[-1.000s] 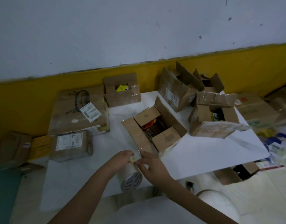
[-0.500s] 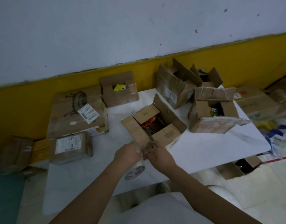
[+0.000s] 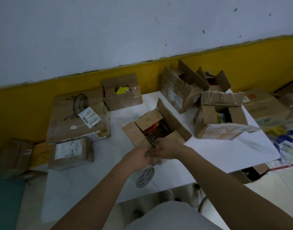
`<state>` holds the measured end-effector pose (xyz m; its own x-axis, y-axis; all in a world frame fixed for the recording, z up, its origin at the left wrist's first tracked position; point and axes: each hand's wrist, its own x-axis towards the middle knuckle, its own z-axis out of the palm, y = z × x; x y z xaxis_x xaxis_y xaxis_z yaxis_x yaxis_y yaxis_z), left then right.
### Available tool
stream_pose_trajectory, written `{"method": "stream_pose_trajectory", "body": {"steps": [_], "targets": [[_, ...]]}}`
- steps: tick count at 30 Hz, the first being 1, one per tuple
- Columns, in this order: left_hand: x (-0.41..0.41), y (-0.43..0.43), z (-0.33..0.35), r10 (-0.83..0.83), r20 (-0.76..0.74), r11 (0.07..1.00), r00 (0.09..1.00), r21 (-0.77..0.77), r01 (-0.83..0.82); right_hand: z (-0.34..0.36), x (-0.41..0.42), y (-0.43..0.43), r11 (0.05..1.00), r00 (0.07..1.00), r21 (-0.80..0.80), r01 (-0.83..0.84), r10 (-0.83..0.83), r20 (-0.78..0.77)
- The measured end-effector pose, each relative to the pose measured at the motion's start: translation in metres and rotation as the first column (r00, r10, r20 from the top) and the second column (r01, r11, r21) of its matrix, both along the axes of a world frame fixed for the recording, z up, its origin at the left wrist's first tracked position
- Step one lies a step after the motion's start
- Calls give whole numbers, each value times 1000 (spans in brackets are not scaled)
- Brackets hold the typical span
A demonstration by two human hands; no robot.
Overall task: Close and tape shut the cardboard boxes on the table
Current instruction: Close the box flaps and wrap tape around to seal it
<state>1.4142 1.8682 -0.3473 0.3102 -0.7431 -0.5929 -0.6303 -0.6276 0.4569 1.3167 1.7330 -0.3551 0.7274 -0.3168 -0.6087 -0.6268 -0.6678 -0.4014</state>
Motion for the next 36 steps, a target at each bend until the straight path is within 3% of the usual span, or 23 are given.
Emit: {"method": "stream_pose_trajectory", "body": {"steps": [6,12,18,21,24,30,35,36], "targets": [[-2,10,-4,124,97,992,987,-50,-120,20,-9,8,990,999,-138,-33,31,-16],[-20,17,-11,336,178,942,925,-85,-326,6,-36,37,965,981,-176,193,-192,23],[-25,12,-20,547,-24,836,837,67,-545,-6,-34,41,952,967,-200,232,-249,-62],[-18,8,-24,686,-199,727,700,142,-672,-3,-26,30,970,978,-186,160,-181,-103],[-15,7,-22,771,-395,610,500,232,-758,-13,-23,22,968,969,-94,231,-237,-65],[-14,14,-26,773,-568,553,281,389,-737,-26,-40,20,922,918,121,369,-382,110],[-16,27,-53,699,-713,469,-45,506,-724,-29,-47,21,857,866,312,410,-473,163],[-18,28,-55,686,-724,465,-74,514,-721,-30,-48,22,828,849,356,432,-507,147]]}}
